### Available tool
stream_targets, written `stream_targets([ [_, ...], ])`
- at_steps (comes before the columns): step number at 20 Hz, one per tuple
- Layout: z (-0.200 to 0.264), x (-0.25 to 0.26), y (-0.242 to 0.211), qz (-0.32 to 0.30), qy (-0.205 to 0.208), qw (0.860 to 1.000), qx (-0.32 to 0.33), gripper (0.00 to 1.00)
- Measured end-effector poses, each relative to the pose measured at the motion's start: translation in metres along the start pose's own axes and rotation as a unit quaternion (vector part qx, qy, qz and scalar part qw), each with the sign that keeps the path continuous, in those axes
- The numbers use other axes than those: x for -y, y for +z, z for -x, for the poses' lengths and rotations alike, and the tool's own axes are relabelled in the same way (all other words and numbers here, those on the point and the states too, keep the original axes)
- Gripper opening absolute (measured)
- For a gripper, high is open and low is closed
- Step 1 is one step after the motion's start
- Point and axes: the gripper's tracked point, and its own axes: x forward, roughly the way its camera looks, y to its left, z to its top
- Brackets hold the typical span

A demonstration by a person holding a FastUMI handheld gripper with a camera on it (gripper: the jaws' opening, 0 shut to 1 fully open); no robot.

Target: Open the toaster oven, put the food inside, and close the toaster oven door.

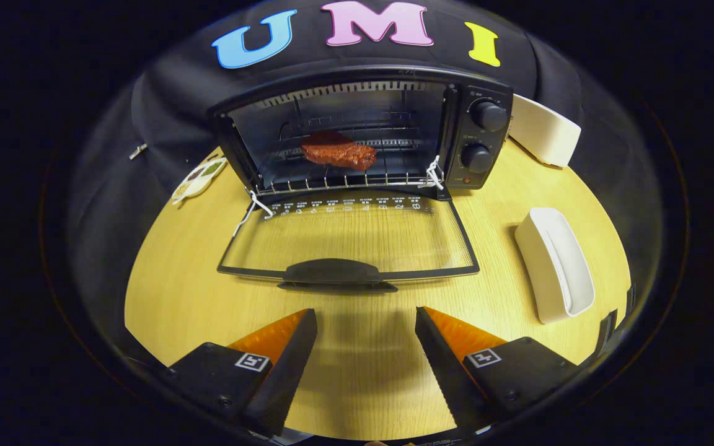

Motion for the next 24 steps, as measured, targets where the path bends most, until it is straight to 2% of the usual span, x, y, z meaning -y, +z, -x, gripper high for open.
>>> stream_targets([
  [7, -0.026, -0.013, 0.001, -0.031, -0.013, 0.999, -0.014, 0.99],
  [13, -0.03, -0.015, 0.003, -0.025, -0.023, 0.999, -0.005, 0.99],
  [15, -0.022, -0.016, 0.008, -0.026, -0.015, 0.999, 0.012, 0.99],
  [18, -0.005, -0.019, 0.027, 0.011, -0.01, 0.999, 0.047, 0.98],
  [24, 0.027, -0.023, 0.07, 0.003, 0.01, 0.995, 0.099, 0.98],
])
